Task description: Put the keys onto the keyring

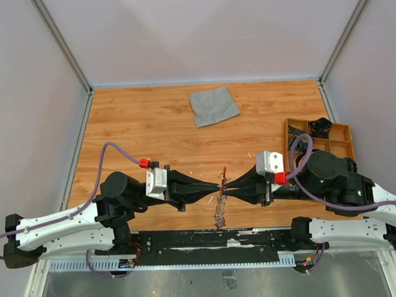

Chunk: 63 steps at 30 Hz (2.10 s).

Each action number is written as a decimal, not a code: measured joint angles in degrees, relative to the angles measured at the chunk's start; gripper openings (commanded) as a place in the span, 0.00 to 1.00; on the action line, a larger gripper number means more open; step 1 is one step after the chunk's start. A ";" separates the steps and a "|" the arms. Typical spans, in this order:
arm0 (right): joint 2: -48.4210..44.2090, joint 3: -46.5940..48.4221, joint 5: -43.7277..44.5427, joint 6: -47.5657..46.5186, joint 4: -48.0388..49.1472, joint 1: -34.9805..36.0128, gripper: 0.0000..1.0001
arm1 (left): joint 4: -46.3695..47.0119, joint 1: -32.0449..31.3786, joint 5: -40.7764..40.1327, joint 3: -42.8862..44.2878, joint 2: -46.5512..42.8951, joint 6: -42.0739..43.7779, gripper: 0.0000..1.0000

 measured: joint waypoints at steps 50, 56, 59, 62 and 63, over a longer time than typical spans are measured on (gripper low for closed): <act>28.59 42.36 9.92 -6.08 -57.24 0.00 0.01 | -14.19 0.00 -1.25 5.14 5.51 3.91 0.35; 29.09 42.42 9.88 -6.29 -57.70 0.00 0.01 | -14.01 0.00 -2.38 5.14 6.49 3.87 0.36; 29.55 42.42 9.86 -6.36 -57.70 0.00 0.00 | -13.29 0.00 -2.69 5.14 6.88 3.80 0.36; 29.92 42.42 9.84 -6.40 -57.70 0.00 0.01 | -12.33 0.00 -2.62 5.14 7.39 3.65 0.36; 29.97 42.42 9.84 -6.40 -57.68 0.00 0.01 | -12.11 0.00 -2.62 5.14 7.54 3.61 0.35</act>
